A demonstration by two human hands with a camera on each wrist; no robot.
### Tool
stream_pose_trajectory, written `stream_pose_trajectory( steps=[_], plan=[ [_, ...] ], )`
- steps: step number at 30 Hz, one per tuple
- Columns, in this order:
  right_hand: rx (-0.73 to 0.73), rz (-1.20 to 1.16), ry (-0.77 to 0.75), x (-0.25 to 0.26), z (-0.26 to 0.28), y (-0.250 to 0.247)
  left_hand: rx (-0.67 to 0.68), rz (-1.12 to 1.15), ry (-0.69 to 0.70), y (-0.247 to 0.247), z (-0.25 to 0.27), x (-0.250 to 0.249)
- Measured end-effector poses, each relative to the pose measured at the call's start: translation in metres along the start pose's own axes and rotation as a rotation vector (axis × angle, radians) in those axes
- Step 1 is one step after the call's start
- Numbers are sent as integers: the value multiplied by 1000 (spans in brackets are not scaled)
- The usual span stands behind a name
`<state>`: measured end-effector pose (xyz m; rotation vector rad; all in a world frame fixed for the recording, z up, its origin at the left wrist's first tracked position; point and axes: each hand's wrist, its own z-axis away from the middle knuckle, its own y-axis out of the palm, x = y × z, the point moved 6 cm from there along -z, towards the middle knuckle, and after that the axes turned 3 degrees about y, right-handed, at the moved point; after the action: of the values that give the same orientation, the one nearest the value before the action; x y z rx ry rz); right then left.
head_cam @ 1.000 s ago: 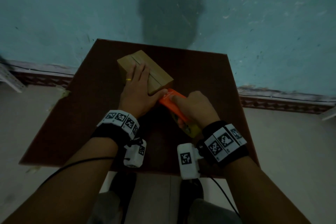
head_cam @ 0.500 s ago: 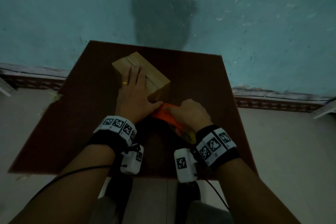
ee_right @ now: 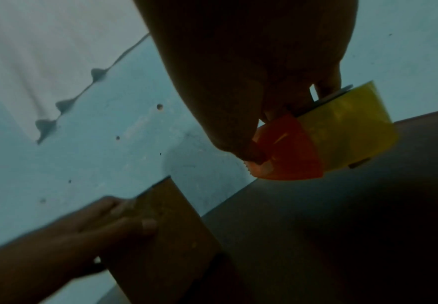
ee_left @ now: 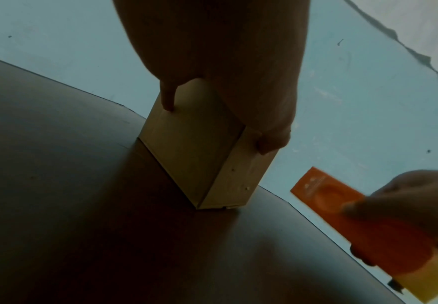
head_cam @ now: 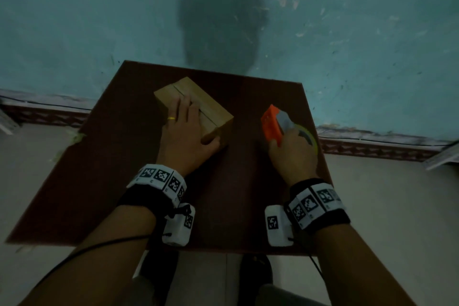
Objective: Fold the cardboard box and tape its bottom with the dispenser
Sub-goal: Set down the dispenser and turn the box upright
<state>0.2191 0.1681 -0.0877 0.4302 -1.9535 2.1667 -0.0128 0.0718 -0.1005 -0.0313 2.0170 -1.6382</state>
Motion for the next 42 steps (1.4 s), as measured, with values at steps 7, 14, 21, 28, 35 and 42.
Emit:
stream_pose_trajectory(
  steps=[7,14,21,28,35,42],
  plan=[
    [-18,186,13,-9,-3,24,23,-102,16,-4,1,-6],
    [-97,77,34,-3,1,10,32,-72,28,-9,4,-10],
    [60,-329,-149,50,31,18,-278,197,-165,-46,4,12],
    [267,-591,-73,62,36,34,-77,764,-506,-28,4,64],
    [230,-853,-76,60,25,11,-167,1061,-550,-33,2,68],
    [80,-865,-224,56,26,3,-159,1168,-383,-36,2,55]
  ],
)
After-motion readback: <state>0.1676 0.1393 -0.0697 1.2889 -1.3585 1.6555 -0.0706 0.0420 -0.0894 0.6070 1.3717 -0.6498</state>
